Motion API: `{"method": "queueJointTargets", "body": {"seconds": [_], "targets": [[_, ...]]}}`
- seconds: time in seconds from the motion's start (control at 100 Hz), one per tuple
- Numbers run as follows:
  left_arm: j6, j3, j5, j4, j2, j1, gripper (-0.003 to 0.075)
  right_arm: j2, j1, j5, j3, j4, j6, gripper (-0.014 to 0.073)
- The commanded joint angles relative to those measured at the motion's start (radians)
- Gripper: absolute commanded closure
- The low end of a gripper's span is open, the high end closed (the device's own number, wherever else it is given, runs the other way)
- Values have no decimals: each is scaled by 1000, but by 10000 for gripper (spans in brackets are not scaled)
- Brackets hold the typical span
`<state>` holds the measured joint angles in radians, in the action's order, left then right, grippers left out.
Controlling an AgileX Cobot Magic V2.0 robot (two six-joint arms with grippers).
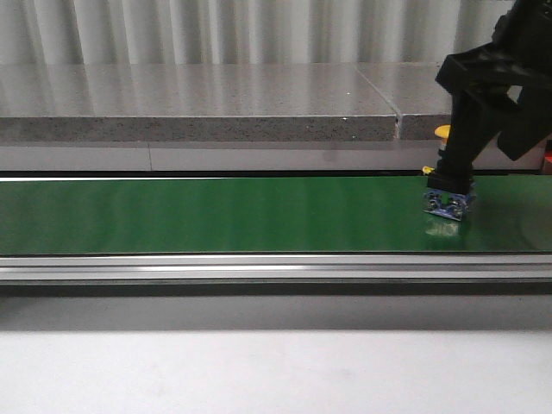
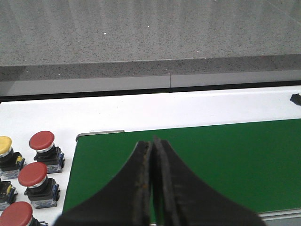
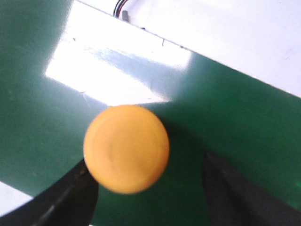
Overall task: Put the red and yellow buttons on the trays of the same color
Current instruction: 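Grasp the yellow button at the belt's end with the right gripper, then place the yellow button into the yellow tray and release it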
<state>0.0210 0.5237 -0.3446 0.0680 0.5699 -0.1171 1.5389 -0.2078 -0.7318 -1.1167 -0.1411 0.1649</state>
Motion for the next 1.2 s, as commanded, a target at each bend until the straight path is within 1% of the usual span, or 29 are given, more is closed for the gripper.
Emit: {"method": "queueJointTargets", "body": {"seconds": [0.0,0.13,0.2,0.25,0.37,0.42,0.52,0.64,0.73,0.85,1.04,1.19], "targets": [[-3,28,78,9,-2,-8,740,-9,0,38,-50,-12,10,115],[-3,28,78,9,-2,-8,740,15,0,53,-57,-14,11,117],[-3,28,78,9,-2,-8,740,23,0,53,-57,-14,11,146],[-3,28,78,9,-2,-8,740,25,0,52,-57,-14,11,202],[-3,28,78,9,-2,-8,740,25,0,45,-57,-14,11,396],[-3,28,78,9,-2,-8,740,24,2,35,-57,-14,11,438],[-3,28,78,9,-2,-8,740,14,6,9,-58,-5,11,443],[-3,28,78,9,-2,-8,740,-19,47,-20,-58,-1,11,443],[-3,28,78,9,-2,-8,740,-54,115,-46,-58,-1,11,443],[-3,28,78,9,-2,-8,740,-96,243,-67,-58,-1,9,443],[-3,28,78,9,-2,-8,740,-111,493,-91,-56,-1,-26,443],[-3,28,78,9,-2,-8,740,-111,691,-74,-42,-1,-30,443]]}}
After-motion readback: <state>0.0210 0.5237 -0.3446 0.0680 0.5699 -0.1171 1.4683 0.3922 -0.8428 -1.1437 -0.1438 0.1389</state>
